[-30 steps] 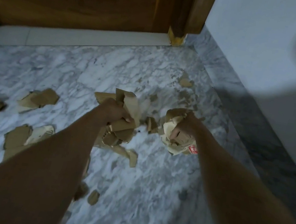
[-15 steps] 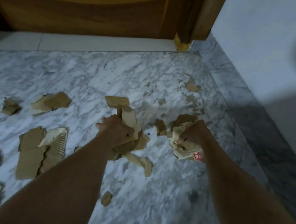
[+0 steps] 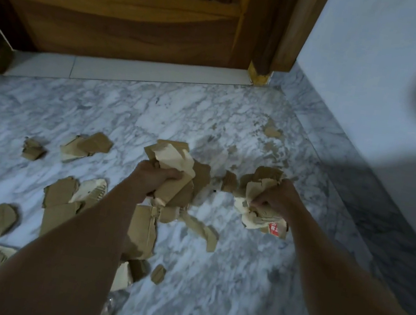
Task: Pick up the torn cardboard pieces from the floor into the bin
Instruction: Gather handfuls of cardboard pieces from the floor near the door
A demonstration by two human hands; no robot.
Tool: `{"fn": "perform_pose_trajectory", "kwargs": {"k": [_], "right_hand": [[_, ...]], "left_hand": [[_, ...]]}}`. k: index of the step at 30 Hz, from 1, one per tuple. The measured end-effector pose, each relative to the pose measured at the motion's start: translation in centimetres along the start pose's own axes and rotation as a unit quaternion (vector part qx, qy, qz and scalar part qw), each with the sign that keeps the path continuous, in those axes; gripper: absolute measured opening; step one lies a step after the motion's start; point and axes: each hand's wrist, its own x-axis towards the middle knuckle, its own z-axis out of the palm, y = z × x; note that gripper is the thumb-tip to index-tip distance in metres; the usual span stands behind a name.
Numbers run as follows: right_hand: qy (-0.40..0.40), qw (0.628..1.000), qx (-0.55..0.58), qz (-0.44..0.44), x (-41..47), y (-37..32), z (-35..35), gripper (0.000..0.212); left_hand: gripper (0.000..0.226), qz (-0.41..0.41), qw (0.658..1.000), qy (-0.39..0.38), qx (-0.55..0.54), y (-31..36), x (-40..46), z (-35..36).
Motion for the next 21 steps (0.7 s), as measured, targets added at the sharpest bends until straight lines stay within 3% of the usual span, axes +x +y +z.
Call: {"fn": "perform_pose_trajectory", "kwargs": {"k": [3, 6, 8, 11, 14, 21], "right_hand": [[-0.081, 0.988, 0.124, -0.036, -0.7, -1.5, 0.2, 0.065], [-0.136, 0.979, 0.137, -0.069, -1.2, -4.0, 1.4, 0.058], [-0.141, 0.984, 0.056, -0.090, -1.6, -5.5, 3.1, 0.069], [-0.173, 0.973, -0.139, -0.060, -2.3, -5.9, 6.4, 0.120], [-0.166, 0.970, -0.177, -0.012, -2.4, -5.7, 7.7, 0.124], [-0.085, 0.966, -0.244, -0.019, -3.6, -5.3, 8.1, 0.120]], "left_hand": [[0.036, 0.004, 0.999, 0.034, -0.036, -0.1, -0.4, -1.0], [0.044, 0.017, 0.996, 0.073, -0.056, -0.4, -0.3, -2.0], [0.054, 0.018, 0.994, 0.089, -0.065, -0.9, 0.1, -2.8], [0.052, -0.001, 0.996, 0.085, -0.038, -1.5, 0.2, -4.4], [0.049, -0.035, 0.998, 0.045, -0.026, -2.1, -0.1, -5.9], [0.054, -0.073, 0.991, -0.043, 0.101, -3.4, -2.8, -7.6]]}}
